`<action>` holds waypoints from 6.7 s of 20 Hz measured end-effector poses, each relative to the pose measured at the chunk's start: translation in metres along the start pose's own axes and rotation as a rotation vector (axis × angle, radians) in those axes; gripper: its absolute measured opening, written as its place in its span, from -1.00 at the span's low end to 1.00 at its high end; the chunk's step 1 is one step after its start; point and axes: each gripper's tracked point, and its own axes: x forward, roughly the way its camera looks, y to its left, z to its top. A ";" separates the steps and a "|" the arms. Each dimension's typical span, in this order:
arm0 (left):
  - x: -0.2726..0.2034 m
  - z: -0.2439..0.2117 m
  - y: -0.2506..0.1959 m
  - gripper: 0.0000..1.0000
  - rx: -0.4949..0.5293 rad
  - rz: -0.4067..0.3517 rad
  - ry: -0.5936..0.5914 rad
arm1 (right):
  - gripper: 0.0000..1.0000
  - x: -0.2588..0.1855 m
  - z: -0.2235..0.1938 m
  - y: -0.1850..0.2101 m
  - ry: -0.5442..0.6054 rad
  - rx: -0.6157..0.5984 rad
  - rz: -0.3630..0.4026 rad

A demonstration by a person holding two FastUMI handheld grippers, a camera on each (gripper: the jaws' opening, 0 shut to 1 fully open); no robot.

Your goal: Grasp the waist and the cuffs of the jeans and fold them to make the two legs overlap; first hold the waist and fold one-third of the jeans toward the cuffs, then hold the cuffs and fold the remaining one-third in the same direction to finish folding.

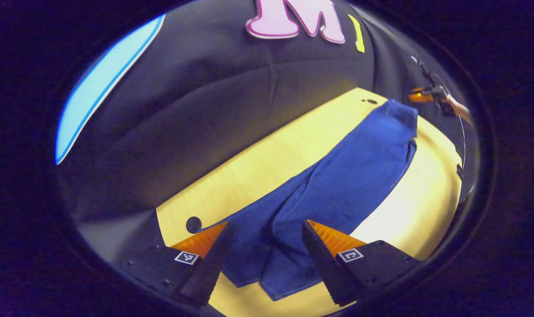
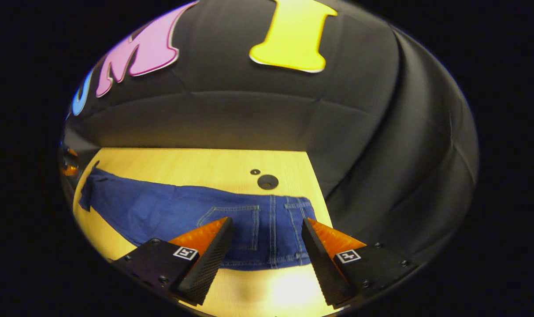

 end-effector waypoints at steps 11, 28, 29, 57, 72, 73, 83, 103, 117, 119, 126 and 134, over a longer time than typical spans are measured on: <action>-0.080 0.093 -0.135 0.94 -0.283 -0.207 -0.441 | 0.96 0.049 -0.100 -0.062 0.180 0.838 -0.104; -0.083 -0.019 -0.117 0.94 -0.485 -0.088 -0.263 | -0.64 0.005 0.008 -0.052 -0.208 0.827 0.074; -0.088 -0.024 -0.114 0.94 -0.487 -0.089 -0.261 | -0.46 -0.009 0.019 -0.044 -0.238 0.799 0.097; 0.015 -0.143 0.076 0.93 -0.456 0.045 0.135 | 0.60 -0.120 -0.087 0.303 0.068 0.156 0.737; 0.056 -0.200 0.108 0.94 -0.350 0.166 0.377 | 0.87 -0.162 -0.066 0.235 -0.025 0.145 0.704; 0.054 -0.196 0.107 0.93 -0.348 0.152 0.368 | 0.87 -0.162 -0.065 0.234 -0.025 0.149 0.703; 0.064 -0.184 0.083 -0.66 -0.347 0.108 0.410 | 0.87 -0.161 -0.056 0.222 -0.047 0.176 0.684; -0.033 0.178 -0.138 -0.88 -0.361 -0.448 -0.069 | 0.87 -0.193 -0.030 0.121 -0.140 0.307 0.595; 0.135 0.032 -0.348 -0.65 -0.088 -0.581 0.385 | 0.86 -0.213 -0.040 -0.037 -0.208 0.343 0.424; 0.121 0.054 -0.369 0.19 -0.122 -0.582 0.302 | 0.86 -0.213 -0.039 -0.042 -0.214 0.301 0.426; 0.007 0.111 -0.339 0.92 0.001 -0.288 -0.096 | 0.86 -0.251 -0.015 -0.038 -0.314 0.109 0.410; -0.196 0.085 -0.291 0.92 -0.184 0.021 -0.453 | 0.91 -0.388 -0.018 -0.027 -0.525 -0.076 0.242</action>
